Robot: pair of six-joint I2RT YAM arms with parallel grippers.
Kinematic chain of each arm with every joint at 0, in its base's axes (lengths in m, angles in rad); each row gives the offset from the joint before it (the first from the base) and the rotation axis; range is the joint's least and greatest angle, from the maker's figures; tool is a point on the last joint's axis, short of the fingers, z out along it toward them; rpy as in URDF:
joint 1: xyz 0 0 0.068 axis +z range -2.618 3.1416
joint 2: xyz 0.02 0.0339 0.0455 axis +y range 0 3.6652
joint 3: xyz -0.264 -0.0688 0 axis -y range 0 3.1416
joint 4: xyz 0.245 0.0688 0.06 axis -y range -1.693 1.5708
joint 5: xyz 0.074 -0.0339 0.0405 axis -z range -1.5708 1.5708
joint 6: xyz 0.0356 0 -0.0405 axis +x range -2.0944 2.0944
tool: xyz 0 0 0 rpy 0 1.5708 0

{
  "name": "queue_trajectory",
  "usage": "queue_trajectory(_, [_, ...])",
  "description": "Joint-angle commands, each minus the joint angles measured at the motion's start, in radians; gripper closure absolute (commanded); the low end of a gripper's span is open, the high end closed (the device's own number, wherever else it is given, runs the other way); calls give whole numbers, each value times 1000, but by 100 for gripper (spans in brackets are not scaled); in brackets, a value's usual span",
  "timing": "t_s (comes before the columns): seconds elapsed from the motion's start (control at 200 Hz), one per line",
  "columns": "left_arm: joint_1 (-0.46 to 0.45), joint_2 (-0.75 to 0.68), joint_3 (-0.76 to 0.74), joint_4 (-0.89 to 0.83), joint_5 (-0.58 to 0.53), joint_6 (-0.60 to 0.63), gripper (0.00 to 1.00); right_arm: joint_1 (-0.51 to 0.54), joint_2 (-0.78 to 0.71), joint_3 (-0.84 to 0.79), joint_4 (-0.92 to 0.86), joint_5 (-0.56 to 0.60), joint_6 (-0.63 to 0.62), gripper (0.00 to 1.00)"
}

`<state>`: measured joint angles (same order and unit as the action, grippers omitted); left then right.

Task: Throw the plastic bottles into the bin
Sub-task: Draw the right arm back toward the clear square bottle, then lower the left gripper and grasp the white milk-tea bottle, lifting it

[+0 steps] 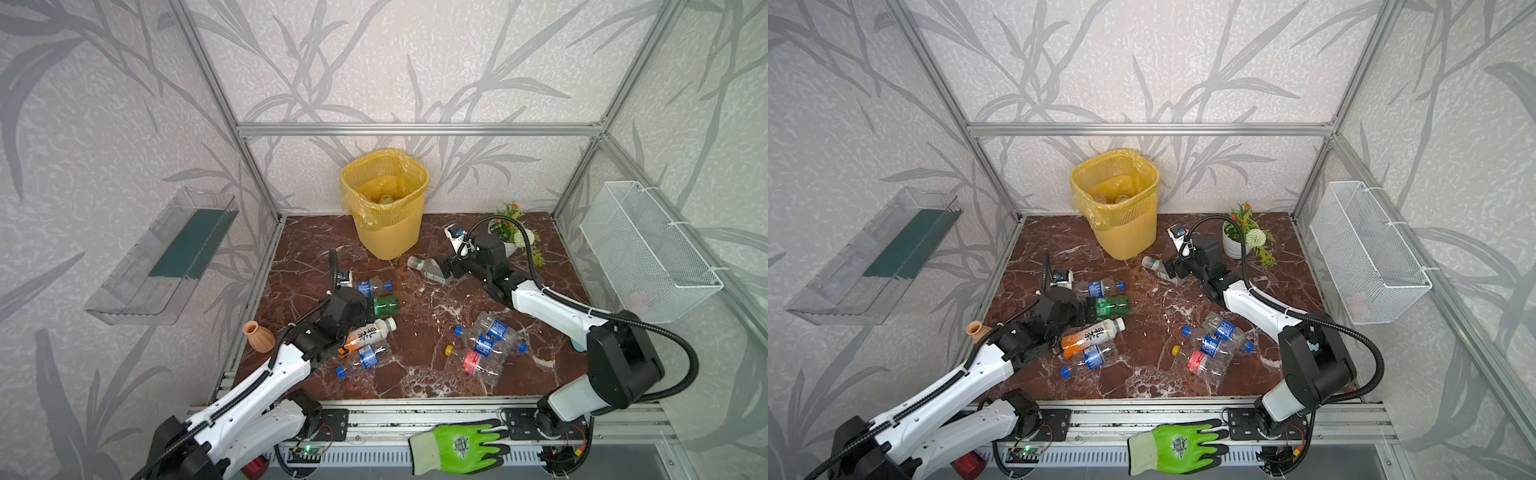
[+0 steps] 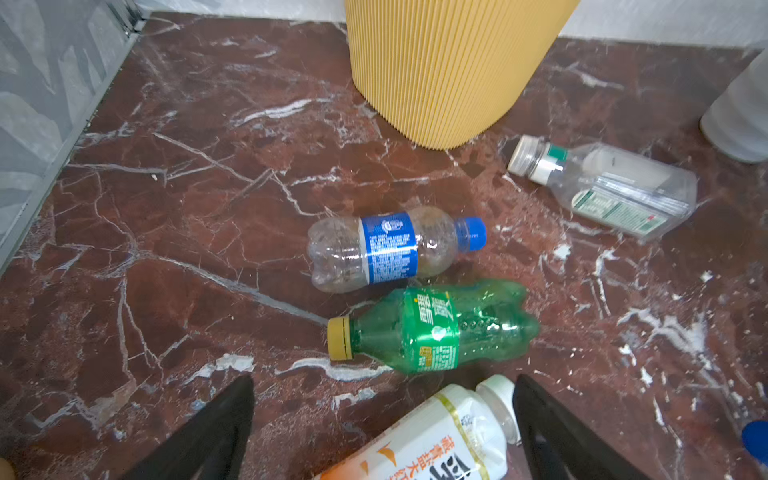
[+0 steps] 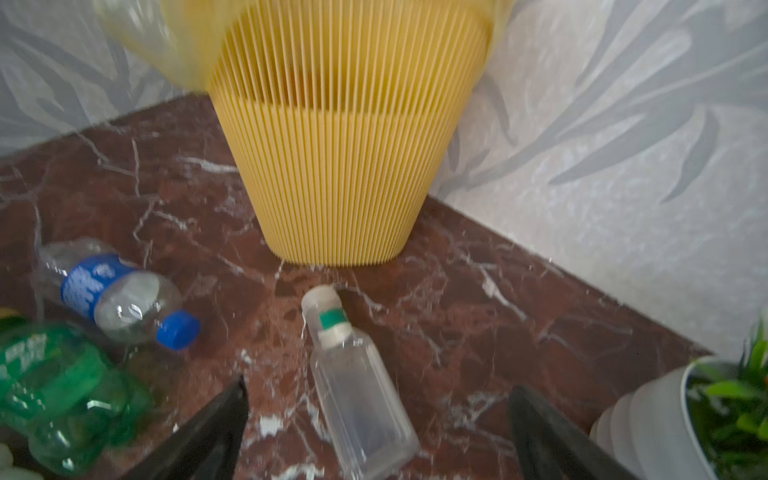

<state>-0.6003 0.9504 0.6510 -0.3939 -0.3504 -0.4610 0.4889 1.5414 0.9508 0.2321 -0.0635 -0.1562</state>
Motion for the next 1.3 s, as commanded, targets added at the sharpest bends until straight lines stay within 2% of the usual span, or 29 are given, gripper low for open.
queue_trajectory(0.0, [-10,48,38,-108,59,22,7,4,-70,-79,34,-13,45,3])
queue_trajectory(0.075, [-25,81,63,-172,97,41,10,1,-96,-134,67,12,78,3])
queue_trajectory(0.25, [-42,159,131,-341,111,50,16,-37,-148,-199,95,3,134,3])
queue_trajectory(0.435, [-41,205,194,-413,102,120,18,-64,-154,-214,90,-8,157,2])
queue_trajectory(0.515, [-44,223,220,-397,156,191,21,-65,-149,-217,94,-15,160,2])
queue_trajectory(0.755, [-44,332,363,-491,103,356,23,-74,-146,-222,99,-21,162,2])
queue_trajectory(0.825, [-43,357,388,-537,45,402,23,-79,-150,-222,96,-25,161,2])
queue_trajectory(0.895, [-42,380,393,-570,7,439,23,-87,-149,-224,99,-36,162,2])
queue_trajectory(0.95, [-42,397,398,-579,73,468,23,-94,-146,-224,102,-46,166,2])
queue_trajectory(1.065, [-42,427,375,-556,139,514,23,-106,-144,-228,114,-63,173,2])
queue_trajectory(1.294, [-33,459,318,-511,137,588,22,-122,-142,-236,128,-106,172,2])
